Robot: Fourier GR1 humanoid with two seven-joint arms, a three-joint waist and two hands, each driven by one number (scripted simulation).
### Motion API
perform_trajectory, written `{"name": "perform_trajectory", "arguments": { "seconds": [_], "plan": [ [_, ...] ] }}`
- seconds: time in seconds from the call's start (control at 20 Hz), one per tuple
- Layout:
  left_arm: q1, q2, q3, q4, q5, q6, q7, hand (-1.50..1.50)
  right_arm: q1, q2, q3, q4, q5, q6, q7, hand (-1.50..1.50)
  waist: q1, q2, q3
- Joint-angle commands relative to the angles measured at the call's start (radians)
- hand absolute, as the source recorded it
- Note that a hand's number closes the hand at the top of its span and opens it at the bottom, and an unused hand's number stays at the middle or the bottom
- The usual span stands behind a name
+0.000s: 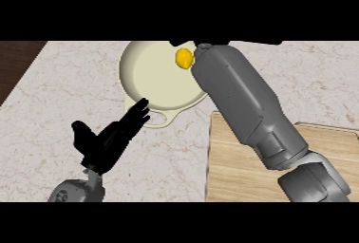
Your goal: Pick the lemon from the tray and place it in the pot
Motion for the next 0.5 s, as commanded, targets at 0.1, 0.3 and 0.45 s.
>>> {"name": "perform_trajectory", "arguments": {
  "seconds": [0.1, 0.3, 0.45],
  "plan": [
    [-0.006, -0.014, -0.013, 0.012, 0.004, -0.011, -0.003, 0.0, 0.02, 0.003, -0.057, 0.008, -0.144, -0.181, -0.169, -1.5, 0.008, 0.004, 0.001],
    [0.005, -0.003, -0.005, -0.008, 0.002, -0.009, 0.001, 0.0, 0.031, 0.003, -0.052, 0.03, -0.183, -0.292, -0.268, -1.5, 0.012, -0.001, 0.0],
    [0.024, -0.015, -0.021, -0.014, -0.006, 0.006, 0.02, 0.0, 0.016, 0.003, -0.051, 0.102, -0.181, -0.338, -0.301, -1.5, -0.006, -0.008, 0.0]
  ]
}}
